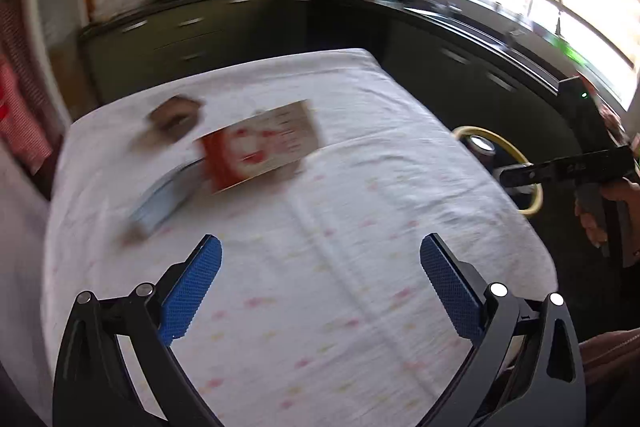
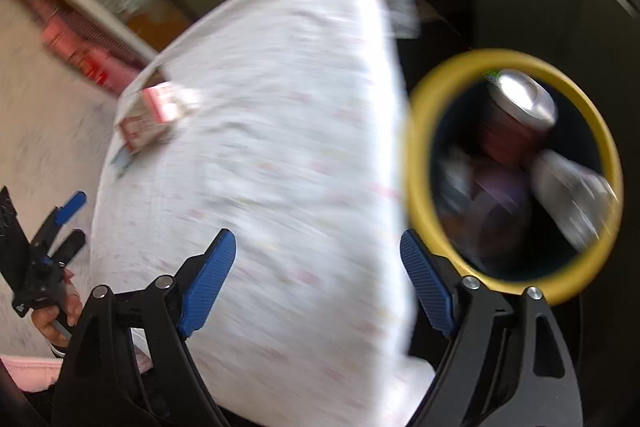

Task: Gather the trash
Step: 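Grasp the red-and-white milk carton with the right tool, then carry the milk carton over the bin and open the right tool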

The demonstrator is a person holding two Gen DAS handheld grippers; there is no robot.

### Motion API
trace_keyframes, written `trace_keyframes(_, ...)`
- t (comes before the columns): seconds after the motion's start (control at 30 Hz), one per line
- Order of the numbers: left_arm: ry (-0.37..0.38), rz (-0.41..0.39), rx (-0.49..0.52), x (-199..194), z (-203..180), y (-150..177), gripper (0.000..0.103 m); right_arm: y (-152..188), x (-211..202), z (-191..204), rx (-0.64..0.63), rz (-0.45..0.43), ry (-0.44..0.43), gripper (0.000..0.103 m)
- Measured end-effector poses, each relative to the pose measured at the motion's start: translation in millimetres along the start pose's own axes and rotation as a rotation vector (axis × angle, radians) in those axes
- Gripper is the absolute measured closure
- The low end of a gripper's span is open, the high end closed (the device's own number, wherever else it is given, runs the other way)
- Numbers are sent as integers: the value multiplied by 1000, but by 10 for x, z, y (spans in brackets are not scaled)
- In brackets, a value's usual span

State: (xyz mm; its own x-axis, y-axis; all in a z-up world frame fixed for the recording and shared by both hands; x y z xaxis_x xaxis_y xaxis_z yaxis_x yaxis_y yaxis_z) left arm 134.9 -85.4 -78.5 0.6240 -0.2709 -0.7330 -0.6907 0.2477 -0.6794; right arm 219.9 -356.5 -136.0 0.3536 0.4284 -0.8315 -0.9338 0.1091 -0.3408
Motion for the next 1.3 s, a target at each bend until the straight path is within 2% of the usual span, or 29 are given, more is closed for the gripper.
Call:
trace_keyframes(0.1,-95,-10,-54,-127,326,213,5,-128,205,525,-117,-6,-18,23)
trace_keyframes(0.2,-122,-3,-96,-179,582,370,5,-215,352,1086,-297,-39,-36,23)
trace_keyframes(0.33,-122,-2,-130,-205,786,512,5,-250,532,1759,-640,-121,116,23)
trace_keyframes(0.4,-119,-12,-147,-243,877,566,5,-211,663,2043,-847,-165,224,23)
trace_keyframes(0.53,-133,-37,-165,-346,986,626,5,-181,962,2251,-1098,-141,343,23)
trace_keyframes(0.57,-143,-48,-167,-393,1037,647,5,-180,1008,2254,-1135,-137,359,23)
trace_keyframes(0.67,-172,-77,-175,-538,1150,689,5,-160,1218,2259,-1326,-134,481,23)
trace_keyframes(0.77,-192,-96,-190,-618,1248,719,5,-136,1384,2249,-1446,-120,555,24)
trace_keyframes(0.83,-196,-101,-204,-636,1306,736,5,-114,1461,2252,-1504,-117,585,25)
trace_keyframes(0.93,-192,-97,-210,-621,1345,752,5,-110,1564,2256,-1580,-100,617,33)
trace_keyframes(1.0,-188,-91,-207,-600,1347,759,5,-125,1624,2264,-1610,-81,633,40)
trace_keyframes(1.07,-186,-88,-204,-582,1339,768,5,-130,1670,2272,-1626,-59,640,41)
trace_keyframes(1.13,-182,-84,-205,-561,1338,774,5,-132,1716,2299,-1636,-42,642,41)
trace_keyframes(1.2,-181,-81,-206,-547,1339,779,5,-164,1776,2310,-1627,-12,644,50)
trace_keyframes(1.3,-181,-78,-208,-540,1350,796,5,-195,1717,2349,-1567,-1,601,52)
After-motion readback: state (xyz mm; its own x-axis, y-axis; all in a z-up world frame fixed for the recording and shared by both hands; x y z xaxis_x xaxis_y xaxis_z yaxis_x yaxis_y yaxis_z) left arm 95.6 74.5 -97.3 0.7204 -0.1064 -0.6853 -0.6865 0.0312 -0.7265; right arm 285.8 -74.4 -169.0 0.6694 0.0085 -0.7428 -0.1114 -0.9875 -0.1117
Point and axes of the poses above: each gripper's, at about its wrist camera, not at the fingertips, and x roughly the way its jaws point, z to its left, y to its underside, the point moved 1 cm from there along x, roughly the way its jaws point, and after that the axes turned 4 degrees about x, right-handed, at the moved point
